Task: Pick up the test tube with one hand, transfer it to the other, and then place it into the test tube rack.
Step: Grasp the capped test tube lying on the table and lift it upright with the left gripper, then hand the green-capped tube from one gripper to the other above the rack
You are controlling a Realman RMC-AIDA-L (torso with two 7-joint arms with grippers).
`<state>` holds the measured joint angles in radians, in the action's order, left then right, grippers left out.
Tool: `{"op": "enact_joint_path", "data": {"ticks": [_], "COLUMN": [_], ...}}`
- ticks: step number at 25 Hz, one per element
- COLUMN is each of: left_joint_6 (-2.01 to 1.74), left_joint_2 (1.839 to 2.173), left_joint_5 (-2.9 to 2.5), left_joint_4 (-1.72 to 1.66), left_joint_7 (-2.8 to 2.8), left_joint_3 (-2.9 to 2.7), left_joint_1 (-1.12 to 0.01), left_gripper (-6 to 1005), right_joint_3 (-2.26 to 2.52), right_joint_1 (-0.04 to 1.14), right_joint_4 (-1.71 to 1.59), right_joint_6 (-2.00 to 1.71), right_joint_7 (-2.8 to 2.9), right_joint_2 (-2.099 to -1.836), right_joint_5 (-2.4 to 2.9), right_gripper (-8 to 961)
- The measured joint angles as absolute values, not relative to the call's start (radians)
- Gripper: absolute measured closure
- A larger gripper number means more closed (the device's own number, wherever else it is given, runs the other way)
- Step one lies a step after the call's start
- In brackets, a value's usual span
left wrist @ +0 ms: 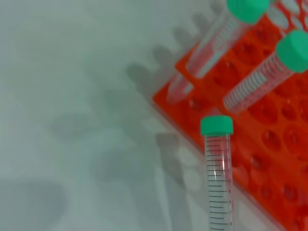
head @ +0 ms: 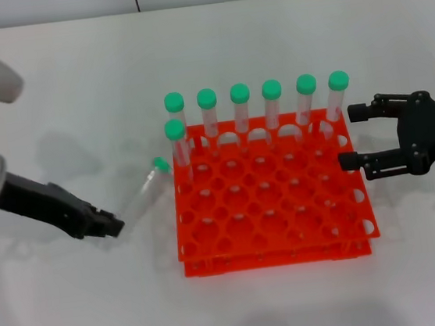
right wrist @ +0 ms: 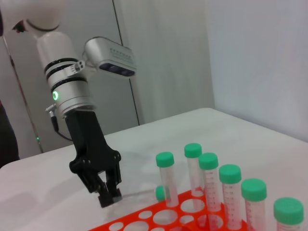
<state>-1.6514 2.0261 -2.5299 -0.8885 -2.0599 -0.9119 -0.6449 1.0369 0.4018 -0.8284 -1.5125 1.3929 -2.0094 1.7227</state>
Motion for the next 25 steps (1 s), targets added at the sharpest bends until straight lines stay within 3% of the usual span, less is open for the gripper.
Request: {"op": "enact_joint_path", "data": {"ticks": [13,18,25], "left_joint_6": [-1.662,-1.661,-1.623], "left_joint_2": [2.021,2.007,2.015], "left_joint_5": [-2.310,-2.218,-2.082], "left_joint_4": [-1.050,-1.055,-1.045], "left_joint_7": [-1.966,-1.932,-1.851], "left_joint_3": [-0.701,-0.661,-0.650], "left_joint_1": [-0.473,-0.461,-0.491], "left_gripper": [814,814,812], "right_joint_3": [1.037,1.037,1.037], "right_joint_1": [0.400,0.396,0.393], "right_joint_4": [-0.831,-0.834,-0.837], "right_joint_6": [-1.513,-1.512,-1.507], "right_joint_7": [1.396,1.396,1.392], "right_joint_2": [-2.009,-2.009,-2.007], "right_joint_5": [1.710,1.709,1.700], "right_gripper": [97,97,97]}}
